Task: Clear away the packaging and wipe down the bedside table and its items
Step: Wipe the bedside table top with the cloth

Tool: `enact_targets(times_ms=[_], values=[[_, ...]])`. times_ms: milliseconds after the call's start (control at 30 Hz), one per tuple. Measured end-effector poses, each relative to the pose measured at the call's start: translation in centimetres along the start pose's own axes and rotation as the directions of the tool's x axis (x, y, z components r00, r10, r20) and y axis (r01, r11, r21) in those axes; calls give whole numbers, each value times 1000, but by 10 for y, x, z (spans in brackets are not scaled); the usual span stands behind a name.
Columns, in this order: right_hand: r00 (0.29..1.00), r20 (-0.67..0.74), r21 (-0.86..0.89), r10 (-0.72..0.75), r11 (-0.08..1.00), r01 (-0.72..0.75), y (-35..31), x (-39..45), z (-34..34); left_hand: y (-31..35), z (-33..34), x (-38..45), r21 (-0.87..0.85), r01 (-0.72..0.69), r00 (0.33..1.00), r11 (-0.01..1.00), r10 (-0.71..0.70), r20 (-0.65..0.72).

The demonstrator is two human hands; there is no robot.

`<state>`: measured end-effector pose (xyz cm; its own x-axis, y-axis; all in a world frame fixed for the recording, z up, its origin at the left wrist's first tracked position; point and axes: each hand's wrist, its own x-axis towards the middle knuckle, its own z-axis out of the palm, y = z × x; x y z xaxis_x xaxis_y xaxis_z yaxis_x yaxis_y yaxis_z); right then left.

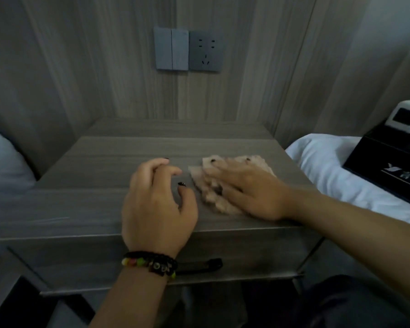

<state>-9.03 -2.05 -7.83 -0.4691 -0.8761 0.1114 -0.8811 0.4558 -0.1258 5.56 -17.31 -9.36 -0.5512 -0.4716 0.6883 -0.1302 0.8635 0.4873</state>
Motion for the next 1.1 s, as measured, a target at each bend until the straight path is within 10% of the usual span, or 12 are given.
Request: enact_targets(times_ms=[233,467,667,867,1000,1100], values=[[988,-28,149,-153,976,156,6,-42,-11,-10,-15,1,-135,10,1000,991,-12,-14],[911,-22,59,413,910,-411,-13,53,4,-41,-33,13,-39,148,988,988,-150,-45],[998,32,85,48,995,-50,-105,14,15,-59,-47,16,-59,198,975,978,-203,-86],[996,-38,98,-77,992,81,-56,19,0,-97,-81,19,9,317,941,948,-313,-128],[955,-49,39,294,956,-292,-41,81,9,-126,-96,22,-49,480,853,876,-479,-208],[939,-3,-3,345,939,-345,-72,118,18,-135,-105,28,-399,644,636,653,-747,-195]])
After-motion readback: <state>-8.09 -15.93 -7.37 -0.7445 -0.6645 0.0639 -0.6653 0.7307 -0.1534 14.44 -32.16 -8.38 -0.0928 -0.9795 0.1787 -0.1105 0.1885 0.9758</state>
